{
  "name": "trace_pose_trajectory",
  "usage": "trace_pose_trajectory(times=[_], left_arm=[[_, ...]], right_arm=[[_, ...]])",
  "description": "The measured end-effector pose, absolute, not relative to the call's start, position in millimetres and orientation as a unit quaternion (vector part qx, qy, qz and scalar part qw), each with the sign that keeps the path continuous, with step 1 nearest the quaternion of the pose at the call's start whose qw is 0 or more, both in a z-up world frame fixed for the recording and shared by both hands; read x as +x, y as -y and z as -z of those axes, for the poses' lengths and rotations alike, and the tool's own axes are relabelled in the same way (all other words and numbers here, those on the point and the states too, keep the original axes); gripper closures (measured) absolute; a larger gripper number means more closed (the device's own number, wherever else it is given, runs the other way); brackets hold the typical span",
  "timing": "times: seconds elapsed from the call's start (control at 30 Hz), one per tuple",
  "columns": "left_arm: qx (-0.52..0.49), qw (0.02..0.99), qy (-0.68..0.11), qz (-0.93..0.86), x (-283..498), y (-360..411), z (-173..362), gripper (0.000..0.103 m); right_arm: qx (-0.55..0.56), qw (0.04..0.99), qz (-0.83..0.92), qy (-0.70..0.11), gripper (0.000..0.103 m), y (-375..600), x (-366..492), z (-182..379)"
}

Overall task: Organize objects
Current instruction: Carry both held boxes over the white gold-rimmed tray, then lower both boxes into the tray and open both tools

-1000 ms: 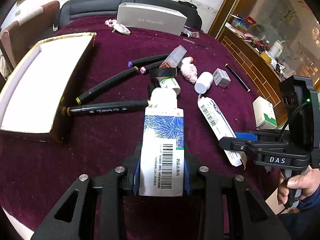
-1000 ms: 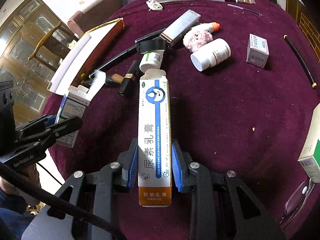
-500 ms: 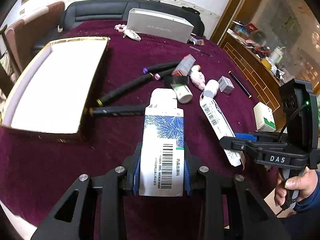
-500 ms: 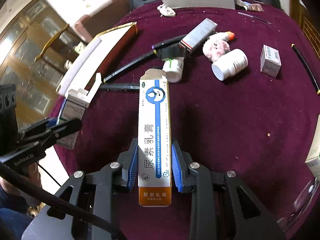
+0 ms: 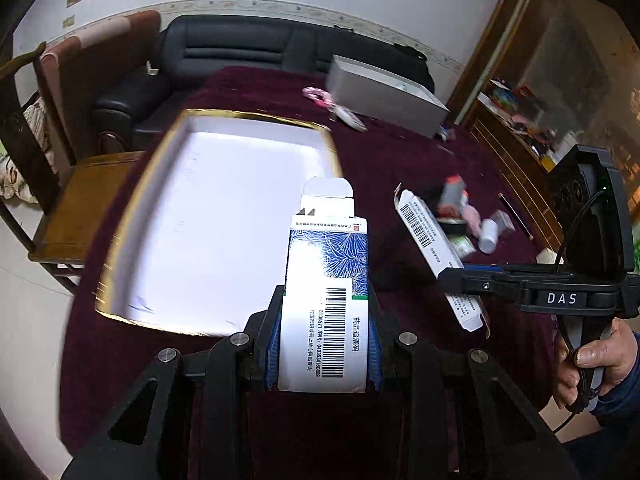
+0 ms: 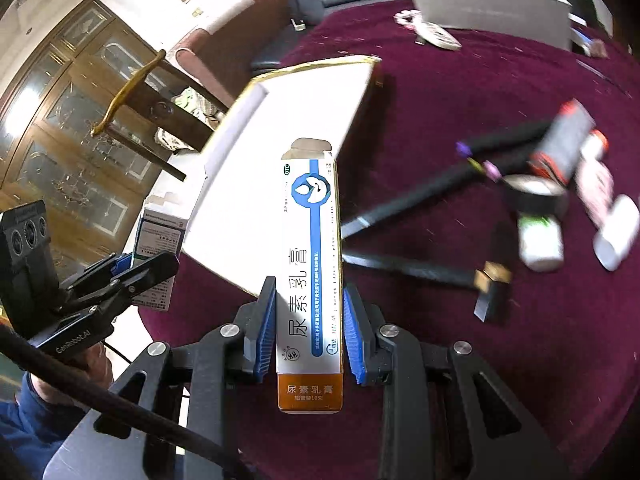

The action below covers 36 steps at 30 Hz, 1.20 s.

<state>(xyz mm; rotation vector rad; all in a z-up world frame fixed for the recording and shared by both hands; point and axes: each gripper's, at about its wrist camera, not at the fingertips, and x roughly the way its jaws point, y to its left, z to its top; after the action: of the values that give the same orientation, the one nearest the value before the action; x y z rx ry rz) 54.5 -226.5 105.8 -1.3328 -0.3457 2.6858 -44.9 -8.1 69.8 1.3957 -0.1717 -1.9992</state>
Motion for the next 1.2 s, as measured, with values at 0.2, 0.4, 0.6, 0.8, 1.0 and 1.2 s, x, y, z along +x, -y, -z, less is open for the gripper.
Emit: trace_pose_trajectory(times=[0.2,0.4,0.6,0.8,1.0,1.2], left_arm=[[-0.442,0.059,0.114,-0.888,20,279,-107,0.073],[-0.464,0.049,0.110,-0.878,-40,314,-94,0.073],[-0.482,0.035,0.107,-0.869,-90,329,-72,0.073],[-0.495,0.010,0.116,-0.861,-123,340,-53,0.073],[-0.513,0.014,0.117,-0.850,-144,342,-34,0.073],[-0.516,0.011,0.120,-0.848,-156,349,-29,0.073]], right_arm=[[0.540,0.348,0.764,0.058,0.075,68,-71,-82],[0.542,0.327,0.772,0.050,0.075,110,-113,-86],[0.553,0.293,0.779,0.028,0.075,142,-155,-72],[0.580,0.271,0.766,0.055,0.075,159,-193,-50],[0.598,0.257,0.757,0.057,0.075,173,-216,-31],[0.604,0.253,0.754,0.053,0.075,184,-223,-20]])
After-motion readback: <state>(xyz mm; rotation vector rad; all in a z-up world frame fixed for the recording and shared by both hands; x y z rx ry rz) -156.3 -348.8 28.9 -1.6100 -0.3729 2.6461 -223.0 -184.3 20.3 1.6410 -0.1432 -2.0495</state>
